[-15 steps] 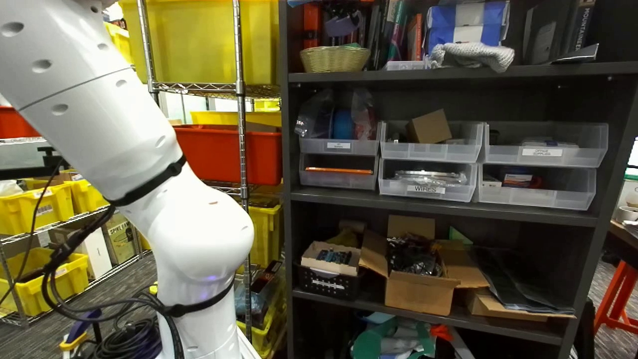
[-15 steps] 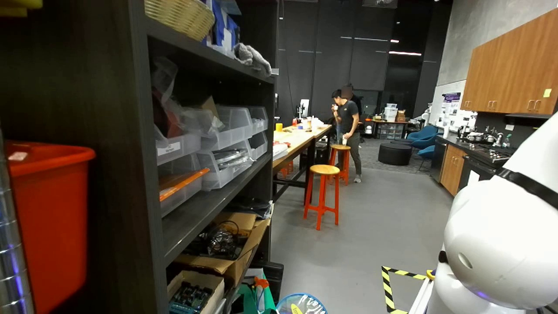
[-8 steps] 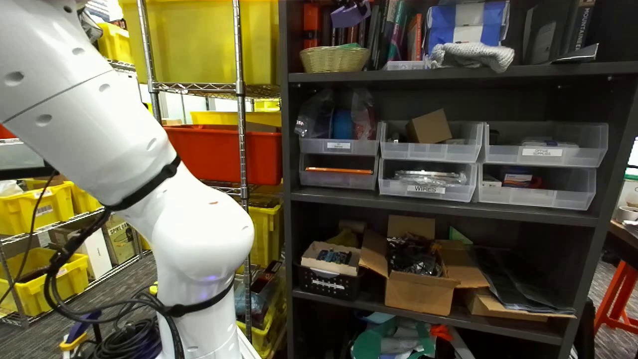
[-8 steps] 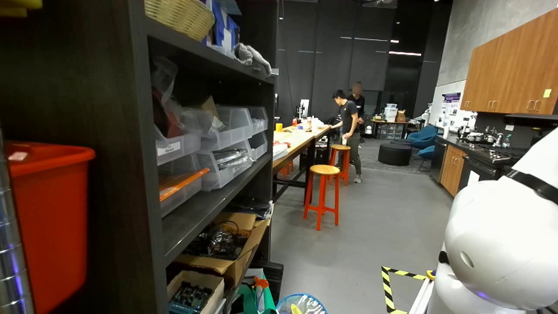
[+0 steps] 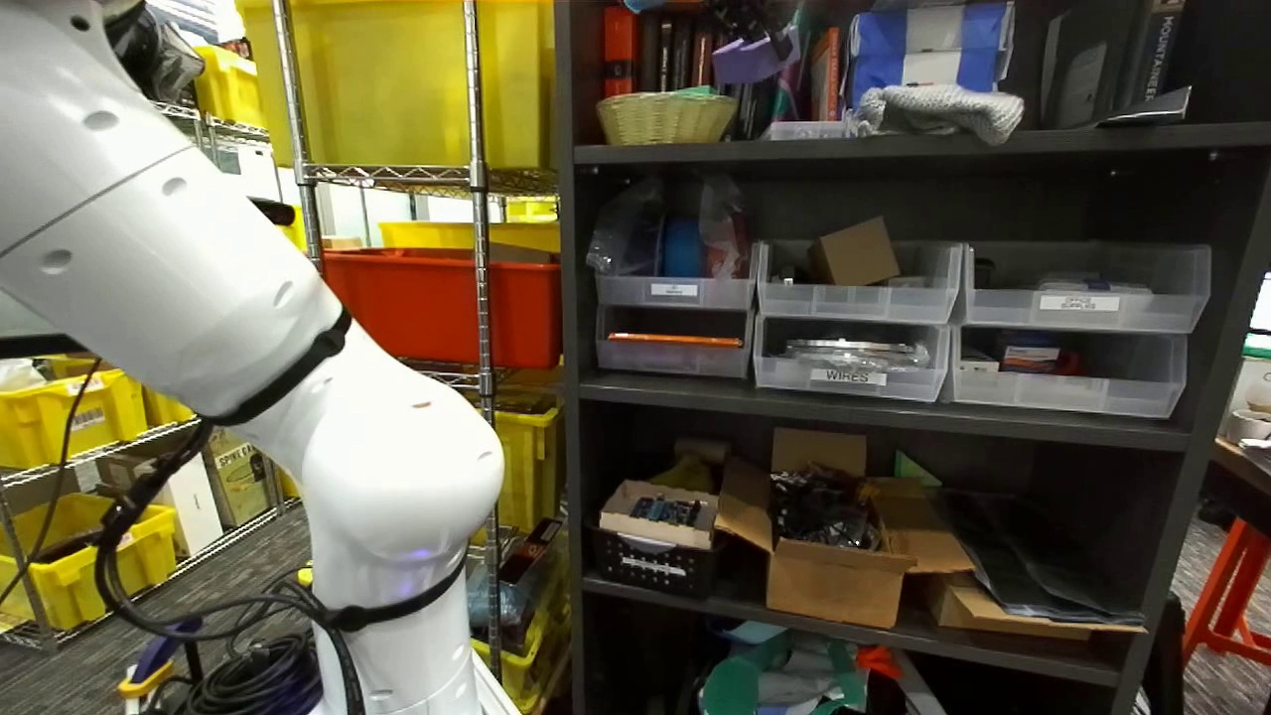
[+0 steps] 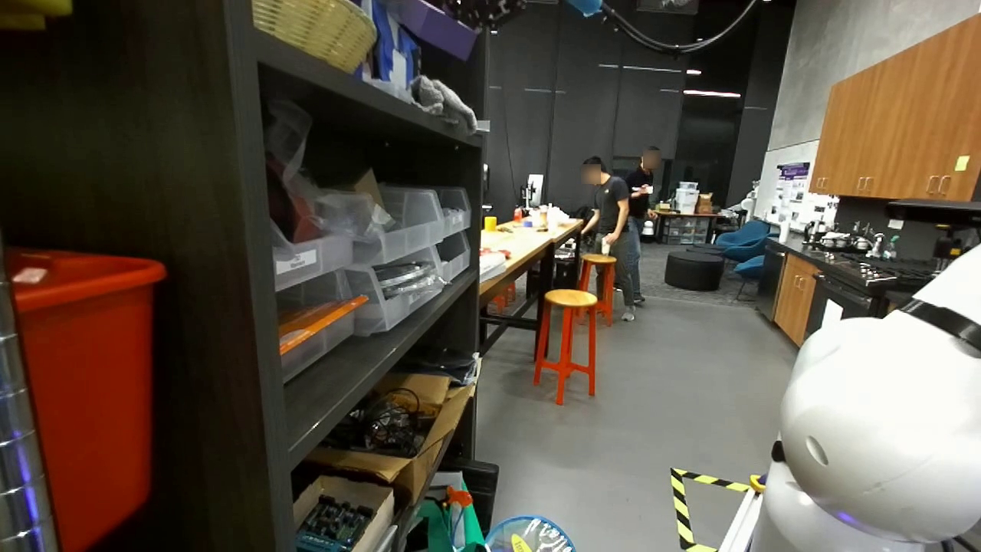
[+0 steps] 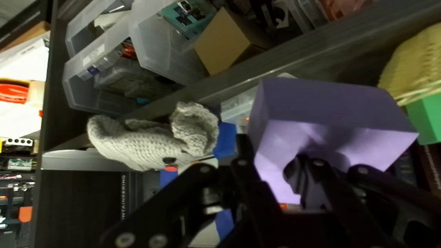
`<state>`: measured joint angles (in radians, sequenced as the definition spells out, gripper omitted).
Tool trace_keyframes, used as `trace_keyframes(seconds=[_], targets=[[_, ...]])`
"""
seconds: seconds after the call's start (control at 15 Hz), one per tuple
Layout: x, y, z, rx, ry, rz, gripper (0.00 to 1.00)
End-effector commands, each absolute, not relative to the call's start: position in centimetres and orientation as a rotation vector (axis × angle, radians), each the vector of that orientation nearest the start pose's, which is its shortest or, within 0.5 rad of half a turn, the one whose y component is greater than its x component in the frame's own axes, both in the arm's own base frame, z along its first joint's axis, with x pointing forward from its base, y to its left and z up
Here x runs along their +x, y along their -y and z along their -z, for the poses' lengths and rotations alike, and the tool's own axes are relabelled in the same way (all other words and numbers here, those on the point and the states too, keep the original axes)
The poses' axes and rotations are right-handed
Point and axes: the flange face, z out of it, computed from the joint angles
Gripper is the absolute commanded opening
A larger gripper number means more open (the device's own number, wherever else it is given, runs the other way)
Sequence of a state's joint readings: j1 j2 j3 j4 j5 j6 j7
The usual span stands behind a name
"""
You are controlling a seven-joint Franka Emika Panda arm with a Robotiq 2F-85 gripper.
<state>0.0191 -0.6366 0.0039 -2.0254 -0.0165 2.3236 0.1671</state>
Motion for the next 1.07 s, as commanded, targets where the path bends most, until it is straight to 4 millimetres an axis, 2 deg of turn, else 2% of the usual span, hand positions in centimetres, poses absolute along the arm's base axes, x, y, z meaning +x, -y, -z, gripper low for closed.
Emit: trace_keyframes(seconds=[0.0, 0.27, 0.53, 1.0], targets=[[37.2, 1.7, -76.6, -2.776, -0.223, 1.345, 0.07], [38.7, 3.5, -72.4, -2.850, -0.252, 1.242, 0.07], [40.7, 4.2, -68.8, -2.899, -0.282, 1.161, 0.07], [44.9, 5.0, -64.9, -2.929, -0.333, 1.128, 0.07]])
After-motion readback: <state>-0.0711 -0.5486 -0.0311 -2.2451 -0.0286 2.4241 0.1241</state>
